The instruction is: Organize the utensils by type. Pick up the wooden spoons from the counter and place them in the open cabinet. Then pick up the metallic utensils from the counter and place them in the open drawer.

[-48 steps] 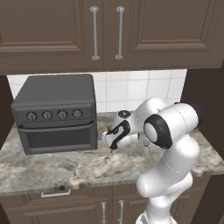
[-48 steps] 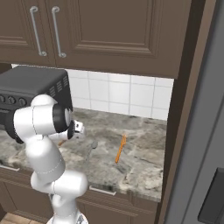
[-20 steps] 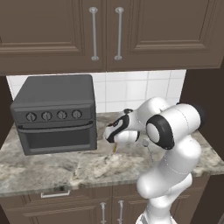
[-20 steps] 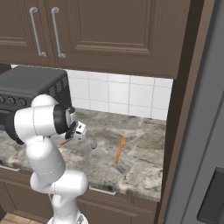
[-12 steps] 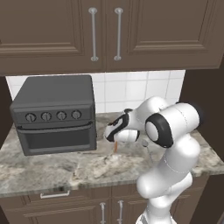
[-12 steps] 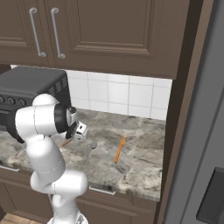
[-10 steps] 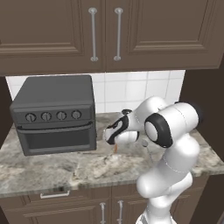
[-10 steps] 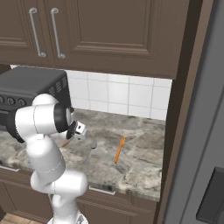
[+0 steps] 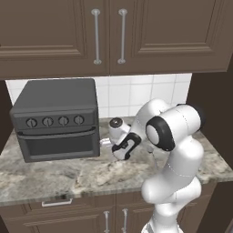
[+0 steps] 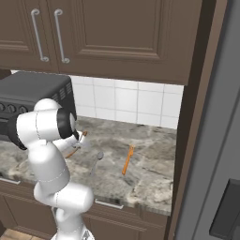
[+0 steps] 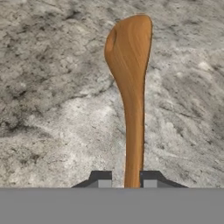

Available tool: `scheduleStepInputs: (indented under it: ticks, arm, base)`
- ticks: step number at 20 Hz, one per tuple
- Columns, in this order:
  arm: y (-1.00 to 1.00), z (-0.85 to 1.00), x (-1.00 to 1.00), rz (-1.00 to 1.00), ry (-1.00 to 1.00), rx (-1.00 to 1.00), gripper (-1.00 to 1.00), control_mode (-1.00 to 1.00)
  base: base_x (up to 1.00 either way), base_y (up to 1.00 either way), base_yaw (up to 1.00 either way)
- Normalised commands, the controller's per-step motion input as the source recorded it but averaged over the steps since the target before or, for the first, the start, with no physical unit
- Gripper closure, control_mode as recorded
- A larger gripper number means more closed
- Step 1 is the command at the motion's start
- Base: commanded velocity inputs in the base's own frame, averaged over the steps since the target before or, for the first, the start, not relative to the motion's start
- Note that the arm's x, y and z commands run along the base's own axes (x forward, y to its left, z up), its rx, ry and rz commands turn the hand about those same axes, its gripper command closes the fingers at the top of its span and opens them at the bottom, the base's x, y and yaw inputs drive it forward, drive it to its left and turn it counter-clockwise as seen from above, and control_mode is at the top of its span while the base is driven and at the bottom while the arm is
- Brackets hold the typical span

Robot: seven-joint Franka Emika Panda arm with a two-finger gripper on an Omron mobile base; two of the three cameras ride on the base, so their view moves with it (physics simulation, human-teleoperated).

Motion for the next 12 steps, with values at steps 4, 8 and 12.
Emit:
scheduleStepInputs:
  ticks: [4, 8, 12]
  arm:
    - [0.0, -0.7, -0.38, 0.0, 0.13, -0.01, 1.0, -1.0]
    - [0.0, -0.56, -0.44, 0.0, 0.06, 0.04, 1.0, -1.0]
    - [0.0, -0.19, -0.43, 0.0, 0.01, 0.19, 1.0, -1.0]
  base:
    - [0.0, 0.0, 0.0]
    - [0.0, 0.0, 0.0]
    - [0.0, 0.0, 0.0]
